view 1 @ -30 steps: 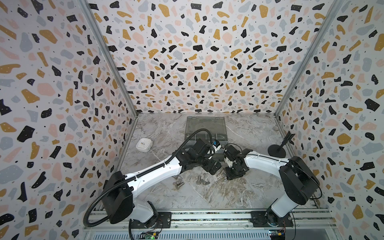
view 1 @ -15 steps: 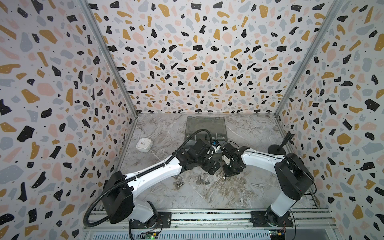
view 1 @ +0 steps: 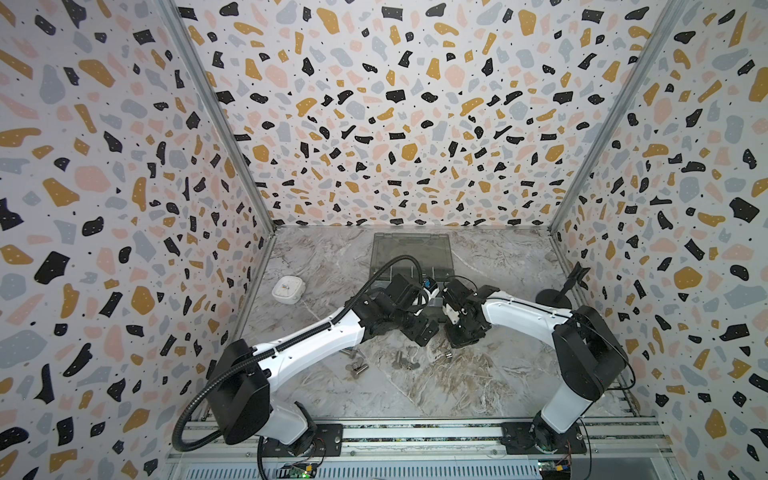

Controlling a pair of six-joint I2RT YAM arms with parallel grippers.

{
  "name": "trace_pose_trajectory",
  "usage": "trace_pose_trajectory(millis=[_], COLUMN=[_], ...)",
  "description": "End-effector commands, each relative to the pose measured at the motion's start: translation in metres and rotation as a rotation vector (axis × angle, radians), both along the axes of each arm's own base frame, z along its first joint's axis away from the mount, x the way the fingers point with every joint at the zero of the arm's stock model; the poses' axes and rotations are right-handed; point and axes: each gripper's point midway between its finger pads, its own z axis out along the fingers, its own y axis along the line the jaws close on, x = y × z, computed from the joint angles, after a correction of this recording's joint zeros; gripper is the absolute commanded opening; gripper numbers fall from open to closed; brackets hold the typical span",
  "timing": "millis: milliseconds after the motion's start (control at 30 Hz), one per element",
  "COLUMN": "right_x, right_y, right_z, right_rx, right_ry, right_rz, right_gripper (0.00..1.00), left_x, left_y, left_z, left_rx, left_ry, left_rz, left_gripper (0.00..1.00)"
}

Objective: Sort the screws and nuts into containers
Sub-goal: 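Carry the hex nut into the same compartment and open the right gripper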

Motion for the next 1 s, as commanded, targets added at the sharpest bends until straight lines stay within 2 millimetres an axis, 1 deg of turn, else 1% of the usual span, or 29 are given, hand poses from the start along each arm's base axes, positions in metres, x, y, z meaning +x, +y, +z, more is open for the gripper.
trace_pose_trajectory(millis=[0,67,167,267,400,533,667,833,967], right_x=[0.015,0.028,0.05,0.075,0.107,0.13,0.146,0.157,0.16], right_y=[0.0,0.002,0.003,0.005,0.008,0.013,0.016,0.016,0.017], right_z=[0.04,0.056,0.071,0.08,0.085,0.08,0.072,0.064,0.057], right_rx=[0.002,0.01,0.016,0.019,0.017,0.029,0.032,0.036,0.049], right_ry=[-0.073,-0.104,-0.144,-0.172,-0.206,-0.212,-0.21,-0.193,-0.169], right_rz=[0.009,0.009,-0.001,-0.009,-0.02,-0.036,-0.045,-0.05,-0.055], right_gripper=[0.21,0.21,0.21,0.22,0.21,0.21,0.21,0.22,0.29], left_x=[0.014,0.02,0.028,0.034,0.041,0.047,0.052,0.057,0.061], left_y=[-0.002,-0.002,-0.002,-0.003,0.0,0.004,0.011,0.022,0.029], left_z=[0.014,0.019,0.024,0.025,0.027,0.03,0.031,0.029,0.027], left_rx=[-0.03,-0.046,-0.056,-0.056,-0.049,-0.045,-0.034,-0.025,-0.026], left_ry=[-0.026,-0.034,-0.047,-0.055,-0.06,-0.066,-0.064,-0.059,-0.053], left_rz=[-0.002,0.006,0.016,0.022,0.027,0.035,0.045,0.064,0.079], left_gripper=[1.0,1.0,1.0,1.0,1.0,1.0,1.0,1.0,1.0])
